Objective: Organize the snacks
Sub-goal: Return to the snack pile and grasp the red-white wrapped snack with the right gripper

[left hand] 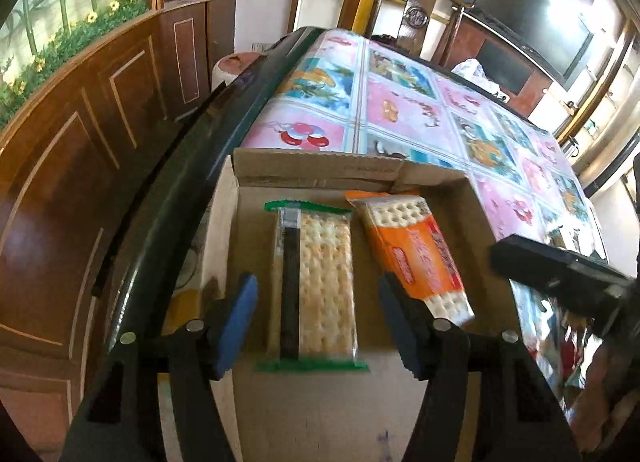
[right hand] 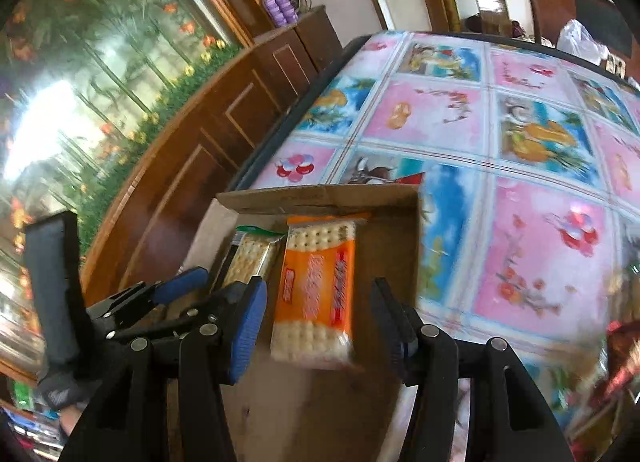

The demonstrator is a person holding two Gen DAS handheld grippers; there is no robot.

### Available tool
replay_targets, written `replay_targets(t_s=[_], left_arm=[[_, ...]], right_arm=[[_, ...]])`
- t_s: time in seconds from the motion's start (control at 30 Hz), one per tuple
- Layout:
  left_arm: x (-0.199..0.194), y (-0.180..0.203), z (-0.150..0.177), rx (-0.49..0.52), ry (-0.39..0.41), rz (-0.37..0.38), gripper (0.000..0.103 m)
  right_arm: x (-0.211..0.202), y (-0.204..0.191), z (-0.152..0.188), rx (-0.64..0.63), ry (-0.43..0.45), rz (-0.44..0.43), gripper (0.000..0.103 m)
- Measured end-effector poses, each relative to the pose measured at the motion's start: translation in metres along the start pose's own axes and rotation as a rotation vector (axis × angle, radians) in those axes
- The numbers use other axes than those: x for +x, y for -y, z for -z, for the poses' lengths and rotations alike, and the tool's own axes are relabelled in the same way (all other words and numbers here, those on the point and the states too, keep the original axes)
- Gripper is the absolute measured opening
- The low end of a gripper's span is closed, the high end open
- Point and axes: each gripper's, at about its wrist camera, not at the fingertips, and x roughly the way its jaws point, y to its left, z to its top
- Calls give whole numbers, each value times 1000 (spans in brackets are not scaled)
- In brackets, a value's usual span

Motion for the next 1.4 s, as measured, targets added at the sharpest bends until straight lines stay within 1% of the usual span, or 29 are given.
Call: replay_targets(t_s=[0.03,0.13,0.17,0.2,0.27,0.33,0.43,0.5,0.57,0.63,0.67,0.7,0.73,0.77,0.8,0.87,0.9,0.93,1.03,1.07,1.13,1.2,1.27,1.33,1.37,1.4], left_arm=[[-6,2,3,10,12,8,63],[-29,10,15,25,50,38,63],[-36,13,19,29,65,56,63],[-43,18,24,37,78,72,63],[-52,26,33,49,93,93,63],[-58,35,42,54,100,122,63],[-65,47,50,59,108,152,63],[-69,53,54,61,112,160,63],[-74,62,58,73,118,167,63],[-78,70,64,90,120,172,63],[-80,74,66,99,120,173,63],[-81,79,70,110,120,177,63],[-81,84,72,119,119,179,63],[-81,88,73,126,116,182,63],[-81,92,75,130,112,187,63],[-81,100,79,140,107,200,63],[-80,106,81,149,101,206,63],[-80,111,82,157,95,211,63],[-77,131,89,192,72,233,63],[-75,141,92,209,63,242,63],[-72,156,97,234,49,257,63],[-66,173,103,261,27,279,63],[-59,193,109,298,2,304,63],[-49,214,117,330,-26,319,63],[-44,222,120,330,-47,332,63],[-37,227,123,301,-71,357,63]], right_arm=[[-7,3,3,0,6,-7,59],[-33,27,19,-5,15,14,59],[-37,32,23,-7,7,16,59],[-39,39,31,-20,-15,38,58],[-38,44,42,-46,-43,73,56],[-33,46,56,-73,-84,106,47],[-29,42,76,-128,-117,114,45],[-28,37,85,-167,-123,147,43],[-26,34,94,-196,-137,161,43],[-20,30,107,-242,-154,201,42],[-19,29,111,-256,-145,211,42],[-21,28,116,-287,-115,247,32],[-23,29,118,-297,-92,267,28],[-25,32,119,-287,-85,259,26],[-30,37,119,-263,-66,238,21],[-45,45,119,-233,-17,223,20],[-60,52,118,-215,22,206,20],[-69,53,119,-204,42,205,20],[-108,73,120,-148,122,204,20],[-125,85,123,-112,153,202,20],[-148,103,128,-59,198,207,20],[-174,130,139,17,249,214,20],[-191,152,151,80,285,215,20],[-199,171,164,131,305,198,20],[-202,179,171,149,313,190,20],[-202,183,175,158,315,186,20]])
